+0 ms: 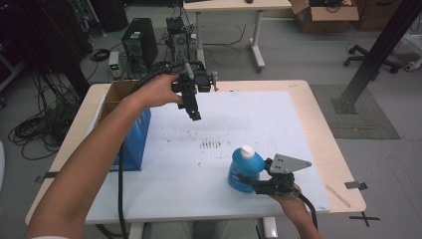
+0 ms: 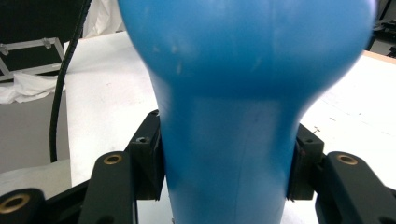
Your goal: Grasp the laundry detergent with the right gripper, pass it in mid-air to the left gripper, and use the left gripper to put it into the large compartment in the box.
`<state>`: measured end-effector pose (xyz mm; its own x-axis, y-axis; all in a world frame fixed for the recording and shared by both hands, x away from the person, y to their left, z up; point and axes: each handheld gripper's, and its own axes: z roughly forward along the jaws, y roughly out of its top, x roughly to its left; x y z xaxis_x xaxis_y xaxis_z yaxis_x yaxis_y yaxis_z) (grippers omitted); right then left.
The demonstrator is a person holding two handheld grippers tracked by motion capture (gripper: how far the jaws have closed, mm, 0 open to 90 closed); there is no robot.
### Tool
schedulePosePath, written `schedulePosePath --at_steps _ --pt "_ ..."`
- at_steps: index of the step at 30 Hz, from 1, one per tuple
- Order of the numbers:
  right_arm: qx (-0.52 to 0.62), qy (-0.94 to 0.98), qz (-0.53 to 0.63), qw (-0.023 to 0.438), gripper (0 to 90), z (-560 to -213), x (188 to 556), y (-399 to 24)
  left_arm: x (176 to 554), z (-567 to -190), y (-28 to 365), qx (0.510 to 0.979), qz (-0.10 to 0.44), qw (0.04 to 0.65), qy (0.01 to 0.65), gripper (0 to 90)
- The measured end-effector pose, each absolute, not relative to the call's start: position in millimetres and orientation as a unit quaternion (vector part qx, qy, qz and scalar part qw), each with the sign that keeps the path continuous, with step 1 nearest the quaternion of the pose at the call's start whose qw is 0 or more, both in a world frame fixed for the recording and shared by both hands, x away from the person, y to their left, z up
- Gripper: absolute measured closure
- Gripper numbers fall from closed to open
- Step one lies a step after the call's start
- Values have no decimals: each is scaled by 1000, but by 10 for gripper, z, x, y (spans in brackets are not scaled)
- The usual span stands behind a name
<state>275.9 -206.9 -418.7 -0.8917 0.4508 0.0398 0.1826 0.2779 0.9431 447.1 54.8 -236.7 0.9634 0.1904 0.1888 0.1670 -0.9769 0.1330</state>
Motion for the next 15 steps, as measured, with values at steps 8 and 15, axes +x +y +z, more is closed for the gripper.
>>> schedulePosePath --at_steps 8,15 --pt "198 794 564 111 445 -4161 2771 -2072 4410 -2344 559 989 104 57 88 76" --pt "189 797 562 115 446 -4009 2772 -2115 4325 -2292 585 989 108 60 87 75"
